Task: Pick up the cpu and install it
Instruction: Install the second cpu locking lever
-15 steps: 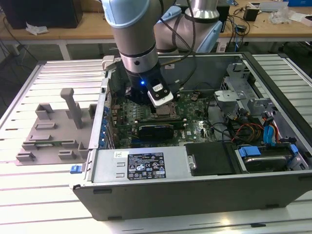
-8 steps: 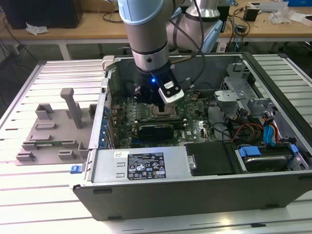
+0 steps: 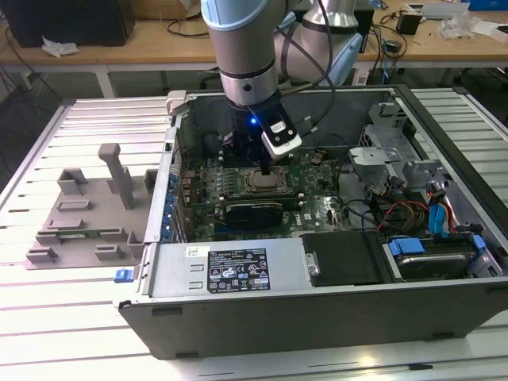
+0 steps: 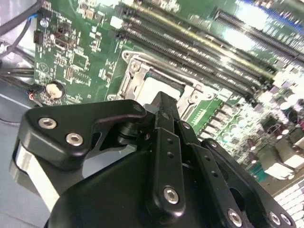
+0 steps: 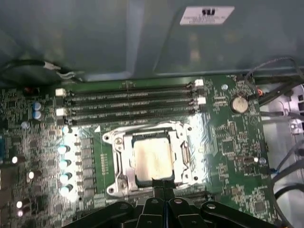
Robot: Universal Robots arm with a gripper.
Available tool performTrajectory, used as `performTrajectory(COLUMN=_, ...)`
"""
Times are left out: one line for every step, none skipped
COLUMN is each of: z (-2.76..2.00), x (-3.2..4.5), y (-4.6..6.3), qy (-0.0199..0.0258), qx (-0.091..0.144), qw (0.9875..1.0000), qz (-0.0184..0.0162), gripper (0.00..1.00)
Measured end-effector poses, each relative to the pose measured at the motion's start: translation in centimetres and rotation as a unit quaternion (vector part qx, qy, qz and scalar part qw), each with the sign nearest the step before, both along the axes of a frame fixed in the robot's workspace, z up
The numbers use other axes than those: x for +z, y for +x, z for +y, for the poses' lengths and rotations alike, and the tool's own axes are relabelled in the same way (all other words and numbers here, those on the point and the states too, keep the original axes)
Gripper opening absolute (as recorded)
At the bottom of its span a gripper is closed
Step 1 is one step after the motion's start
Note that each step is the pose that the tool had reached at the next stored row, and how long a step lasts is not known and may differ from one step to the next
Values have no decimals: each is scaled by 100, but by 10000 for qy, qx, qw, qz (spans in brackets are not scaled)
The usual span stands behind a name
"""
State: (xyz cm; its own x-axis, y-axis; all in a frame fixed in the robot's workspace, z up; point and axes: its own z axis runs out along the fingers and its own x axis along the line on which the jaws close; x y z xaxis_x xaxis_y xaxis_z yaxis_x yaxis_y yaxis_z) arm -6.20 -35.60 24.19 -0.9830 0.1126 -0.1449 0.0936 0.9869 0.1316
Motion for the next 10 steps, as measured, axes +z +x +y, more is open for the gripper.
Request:
performTrajectory(z=20, x=-3, y=2, qy=-5, qx=0, qw=10000, qz=1, gripper=11)
performTrajectory(z=39, x=-8, y=9, qy=-24, qx=0, qw=10000, qz=6, gripper=11)
performTrajectory(z=74, x=-15, y=24, qy=-67, qx=0, qw=10000, qz=23, gripper=11)
performTrajectory(z=95, x=-23, y=36, qy=-85, qx=1, qw=10000, qz=37, gripper=11)
performTrajectory(z=115, x=-50, y=44, qy=-97, qx=1, qw=9999, qz=71, gripper=11)
performTrajectory(z=118, x=-60, y=44, qy=-98, qx=1, qw=9999, qz=80, gripper=11)
performTrajectory(z=119, x=-69, y=44, qy=-98, qx=1, qw=9999, qz=88, gripper=11)
performTrajectory(z=122, x=-83, y=43, qy=-97, qx=0, qw=9999, qz=99, gripper=11)
performTrajectory(z=123, x=-85, y=44, qy=-98, qx=1, qw=9999, qz=101, gripper=11)
performTrajectory(z=123, x=-85, y=44, qy=-98, qx=1, qw=9999, qz=101, gripper=11)
